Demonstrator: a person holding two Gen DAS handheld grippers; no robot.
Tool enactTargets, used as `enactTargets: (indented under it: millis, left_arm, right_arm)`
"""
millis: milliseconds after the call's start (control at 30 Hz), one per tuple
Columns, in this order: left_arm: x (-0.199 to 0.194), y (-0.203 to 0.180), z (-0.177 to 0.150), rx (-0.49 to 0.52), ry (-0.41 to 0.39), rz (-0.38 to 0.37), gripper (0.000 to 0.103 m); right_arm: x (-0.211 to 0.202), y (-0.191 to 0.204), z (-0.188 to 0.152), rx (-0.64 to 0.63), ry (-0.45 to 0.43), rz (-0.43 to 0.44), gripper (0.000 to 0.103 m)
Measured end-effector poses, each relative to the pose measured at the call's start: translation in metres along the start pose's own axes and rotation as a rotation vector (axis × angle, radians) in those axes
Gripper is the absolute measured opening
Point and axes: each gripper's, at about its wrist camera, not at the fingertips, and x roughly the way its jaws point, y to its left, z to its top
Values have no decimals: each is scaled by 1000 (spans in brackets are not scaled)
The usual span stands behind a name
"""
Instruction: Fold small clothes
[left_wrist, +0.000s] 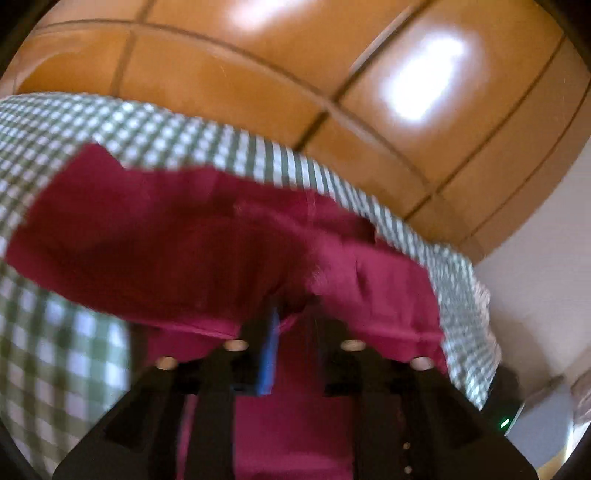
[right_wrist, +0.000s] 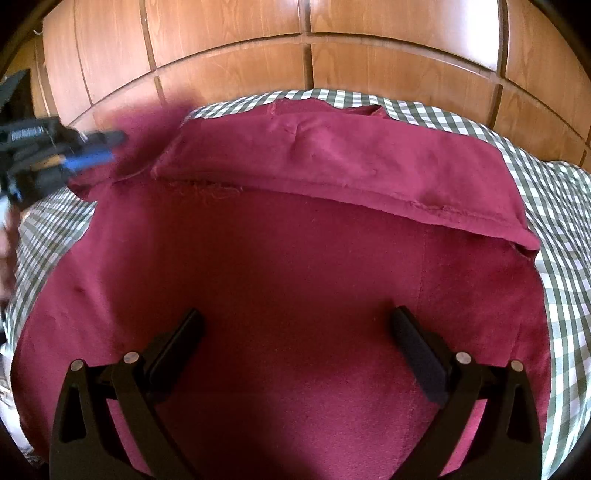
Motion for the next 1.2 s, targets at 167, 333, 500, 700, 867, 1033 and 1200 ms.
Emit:
enactTargets:
  millis: [167,333,500,700,867,1033,1200]
  left_arm:
    - [-21,21,-17,-61,-28,17,60]
    - [-58,62,-24,-145,-90,152,60]
    - [-87,99,-32,-227,-122,286,60]
    - [-97,116,-40,-223,-123,374,68]
    - [-88,112,-37,-204,-114,410,76]
    - [-75,103,-26,-210,-115,401,79]
    - [-51,91,-5,-211,-99,422,79]
  right_arm:
    - [1,-1,3,13,22,14,101]
    - [-13,3,25,115,16,152,93]
    - [9,37,64,172,51,325,70]
    - [81,70,101,296,191,354,28]
    - [57,92,127,178,108,320,8]
    - [-14,89,159,62,-95,265,7]
    - [-62,57,183,62,-228,229,7]
